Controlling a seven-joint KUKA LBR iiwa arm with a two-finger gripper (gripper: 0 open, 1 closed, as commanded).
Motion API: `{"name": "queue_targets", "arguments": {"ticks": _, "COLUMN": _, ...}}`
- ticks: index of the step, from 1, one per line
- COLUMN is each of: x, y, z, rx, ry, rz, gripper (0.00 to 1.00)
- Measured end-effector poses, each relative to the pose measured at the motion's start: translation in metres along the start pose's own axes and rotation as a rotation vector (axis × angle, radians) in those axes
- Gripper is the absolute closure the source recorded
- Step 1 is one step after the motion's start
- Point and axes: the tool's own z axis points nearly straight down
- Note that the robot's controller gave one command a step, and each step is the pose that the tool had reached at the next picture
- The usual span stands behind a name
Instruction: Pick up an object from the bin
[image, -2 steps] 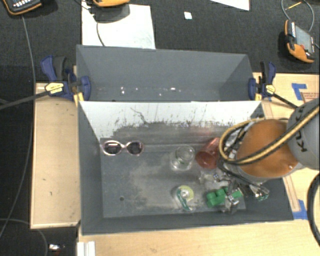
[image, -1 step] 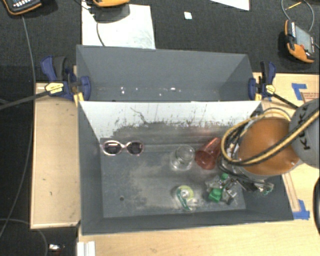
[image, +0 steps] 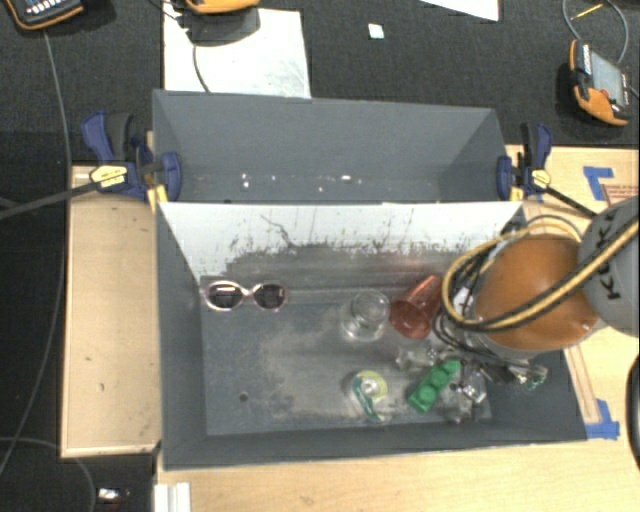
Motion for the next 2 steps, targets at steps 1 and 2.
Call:
{"name": "queue_targets", "arguments": {"ticks": 1, "x": -0.0003, "y": 0.0, "z": -0.0001, "rx": 0.0, "ry": -0.001, "rz": -0.001, "gripper": 1.0}}
{"name": "queue_targets", "arguments": {"ticks": 2, "x": -0.0004, "y": 0.0, "z": -0.0003, "rx": 0.0, "ry": -0.001, "rz": -0.001, "gripper": 1.0}}
